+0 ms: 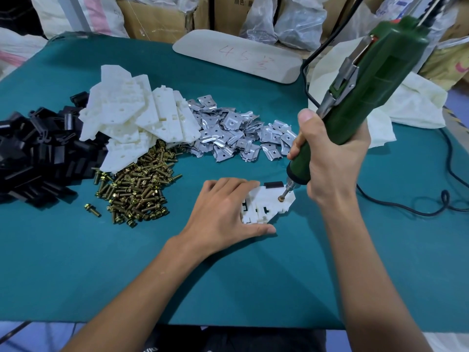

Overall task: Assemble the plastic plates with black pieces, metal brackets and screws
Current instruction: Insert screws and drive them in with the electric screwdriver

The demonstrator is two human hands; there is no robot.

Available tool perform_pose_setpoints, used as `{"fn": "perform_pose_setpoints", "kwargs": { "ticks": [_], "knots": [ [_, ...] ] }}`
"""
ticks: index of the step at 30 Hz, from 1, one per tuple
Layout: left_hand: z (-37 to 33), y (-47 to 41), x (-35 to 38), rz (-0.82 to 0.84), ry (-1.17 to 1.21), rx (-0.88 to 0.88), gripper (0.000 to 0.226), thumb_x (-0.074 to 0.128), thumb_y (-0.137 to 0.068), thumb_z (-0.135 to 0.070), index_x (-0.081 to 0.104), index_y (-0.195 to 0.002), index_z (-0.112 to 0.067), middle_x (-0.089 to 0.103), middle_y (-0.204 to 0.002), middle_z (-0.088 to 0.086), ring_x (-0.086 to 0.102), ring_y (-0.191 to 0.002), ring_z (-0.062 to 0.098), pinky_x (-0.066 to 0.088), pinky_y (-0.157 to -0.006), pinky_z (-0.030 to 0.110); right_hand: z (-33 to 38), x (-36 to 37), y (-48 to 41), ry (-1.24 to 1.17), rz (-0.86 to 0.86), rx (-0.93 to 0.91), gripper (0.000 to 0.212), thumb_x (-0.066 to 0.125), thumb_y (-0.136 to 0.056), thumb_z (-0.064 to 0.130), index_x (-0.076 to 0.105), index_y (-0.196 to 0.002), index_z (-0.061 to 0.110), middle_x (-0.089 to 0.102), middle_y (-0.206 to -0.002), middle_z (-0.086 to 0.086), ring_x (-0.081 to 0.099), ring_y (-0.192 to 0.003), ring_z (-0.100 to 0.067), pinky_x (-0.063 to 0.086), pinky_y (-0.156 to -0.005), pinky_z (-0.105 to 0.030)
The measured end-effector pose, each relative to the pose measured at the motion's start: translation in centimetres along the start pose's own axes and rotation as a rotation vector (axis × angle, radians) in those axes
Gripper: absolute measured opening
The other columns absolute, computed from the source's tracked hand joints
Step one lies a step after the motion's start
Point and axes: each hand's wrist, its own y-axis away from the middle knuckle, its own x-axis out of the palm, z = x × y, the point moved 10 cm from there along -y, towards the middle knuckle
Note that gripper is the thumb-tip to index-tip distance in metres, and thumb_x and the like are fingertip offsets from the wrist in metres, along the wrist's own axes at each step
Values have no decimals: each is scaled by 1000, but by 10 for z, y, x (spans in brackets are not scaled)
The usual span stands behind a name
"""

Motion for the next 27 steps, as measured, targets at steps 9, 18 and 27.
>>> {"fn": "perform_pose_setpoints", "kwargs": {
  "ticks": [9, 18, 27],
  "knots": [
    [0, 1, 1, 21, 45, 15, 97, 48, -68, -93, 51, -141, -30, 59, -131, -13, 48, -120, 8, 27, -95, 26, 0, -11, -5, -65, -17, 75, 47, 87, -74, 34, 52, -92, 9, 53, -65, -10, 48, -44, -24, 47, -47, -31],
    [2, 2, -1, 32, 25, -25, 98, 52, -65, -92, 52, -141, -31, 58, -132, -13, 45, -122, 8, 26, -98, 25, 5, -18, -1, -11, 27, 156, 39, 80, -81, 41, 54, -96, 16, 54, -69, -8, 51, -52, -23, 49, -49, -32],
    [2, 4, -1, 21, 0, -38, 99, 44, -67, -97, 50, -141, -31, 57, -133, -14, 44, -123, 8, 25, -99, 25, -55, -98, 47, 826, 276, 527, 35, 62, -92, 63, 49, -98, 30, 58, -85, 6, 59, -67, -7, 49, -59, -32]
  ]
}}
